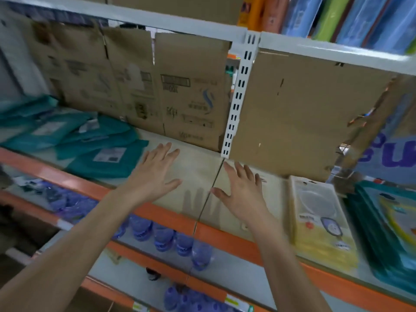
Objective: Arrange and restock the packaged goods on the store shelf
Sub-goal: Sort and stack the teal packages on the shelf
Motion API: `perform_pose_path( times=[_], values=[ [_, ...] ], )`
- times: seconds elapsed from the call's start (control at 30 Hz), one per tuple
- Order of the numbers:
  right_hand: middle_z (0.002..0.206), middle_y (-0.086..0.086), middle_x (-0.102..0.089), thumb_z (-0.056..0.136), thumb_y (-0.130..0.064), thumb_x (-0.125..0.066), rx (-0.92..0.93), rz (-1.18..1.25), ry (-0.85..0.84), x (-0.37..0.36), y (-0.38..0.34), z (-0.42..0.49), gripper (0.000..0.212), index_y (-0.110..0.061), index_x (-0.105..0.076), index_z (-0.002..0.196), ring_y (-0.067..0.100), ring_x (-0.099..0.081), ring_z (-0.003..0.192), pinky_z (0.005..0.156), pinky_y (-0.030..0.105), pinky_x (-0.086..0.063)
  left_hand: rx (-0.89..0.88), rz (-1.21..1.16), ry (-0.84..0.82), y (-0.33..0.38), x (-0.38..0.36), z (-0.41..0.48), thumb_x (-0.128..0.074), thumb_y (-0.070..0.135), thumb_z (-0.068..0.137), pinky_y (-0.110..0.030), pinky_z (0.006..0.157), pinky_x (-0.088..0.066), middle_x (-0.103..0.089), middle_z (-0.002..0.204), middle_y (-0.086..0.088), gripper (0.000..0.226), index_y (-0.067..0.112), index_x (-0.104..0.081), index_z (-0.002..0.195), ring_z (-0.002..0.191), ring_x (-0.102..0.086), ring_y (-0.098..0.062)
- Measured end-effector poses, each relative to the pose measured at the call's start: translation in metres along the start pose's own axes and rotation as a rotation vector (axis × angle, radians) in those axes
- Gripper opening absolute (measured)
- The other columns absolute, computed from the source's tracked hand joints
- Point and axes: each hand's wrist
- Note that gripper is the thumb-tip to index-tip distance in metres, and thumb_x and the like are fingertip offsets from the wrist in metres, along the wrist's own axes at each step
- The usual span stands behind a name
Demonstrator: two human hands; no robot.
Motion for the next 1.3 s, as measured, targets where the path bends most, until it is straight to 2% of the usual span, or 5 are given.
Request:
perform_pose_path(
  times=[0.33,0.63,0.93,1.1,1.3],
  values=[
    [0.155,0.003,-0.014,0.091,-0.054,-0.043,0.147,0.023,0.003,-0.035,-0.086,0.123,0.073,-0.024,-0.01,0.148,0.026,-0.01,0.143,0.114,0.045,-0.009,0.086,0.208,-0.077,-0.127,0.026,0.055,-0.044,0.049,0.091,-0.038,0.117,0.0,0.01,0.157,-0.002,0.079,0.022,0.003,0.149,0.145,0.005,-0.021],
    [0.151,0.003,-0.023,0.091,-0.05,-0.046,0.236,0.02,0.017,-0.056,-0.156,0.21,0.071,-0.02,-0.015,0.147,0.026,-0.017,0.14,0.115,0.046,-0.013,0.115,0.147,-0.083,-0.226,0.043,0.098,-0.041,0.048,0.093,-0.036,0.118,-0.001,0.01,0.157,0.001,0.077,0.022,0.005,0.148,0.145,0.004,-0.018],
    [0.151,0.003,-0.026,0.091,-0.048,-0.047,0.108,0.059,0.045,-0.086,-0.225,0.251,0.069,-0.02,-0.018,0.147,0.023,-0.024,0.137,0.112,0.039,-0.017,-0.047,0.104,-0.071,-0.318,0.058,0.137,-0.045,0.049,0.091,-0.034,0.115,-0.011,-0.011,0.155,0.001,0.074,0.02,-0.009,0.148,0.141,-0.014,-0.019],
    [0.144,0.004,-0.039,0.092,-0.049,-0.046,-0.012,0.063,0.064,-0.112,-0.286,0.265,0.063,-0.02,-0.028,0.145,0.022,-0.031,0.133,0.109,0.036,-0.023,-0.114,0.048,-0.158,-0.394,0.076,0.146,-0.045,0.048,0.092,-0.033,0.113,-0.015,-0.012,0.155,0.003,0.072,0.022,-0.01,0.148,0.14,-0.017,-0.018],
    [0.141,0.002,-0.043,0.092,-0.046,-0.048,-0.102,0.057,0.02,-0.145,-0.351,0.279,0.055,-0.02,-0.039,0.139,0.022,-0.036,0.131,0.106,0.036,-0.027,-0.072,-0.068,-0.35,-0.472,0.087,0.16,-0.052,0.047,0.089,-0.031,0.108,-0.023,-0.02,0.154,-0.001,0.073,0.022,-0.016,0.148,0.138,-0.024,-0.022]
  ],
)
Point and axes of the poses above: each hand's wrist, its own z-axis towards the middle knuckle, its own x-axis out of the back of the hand, y = z × x
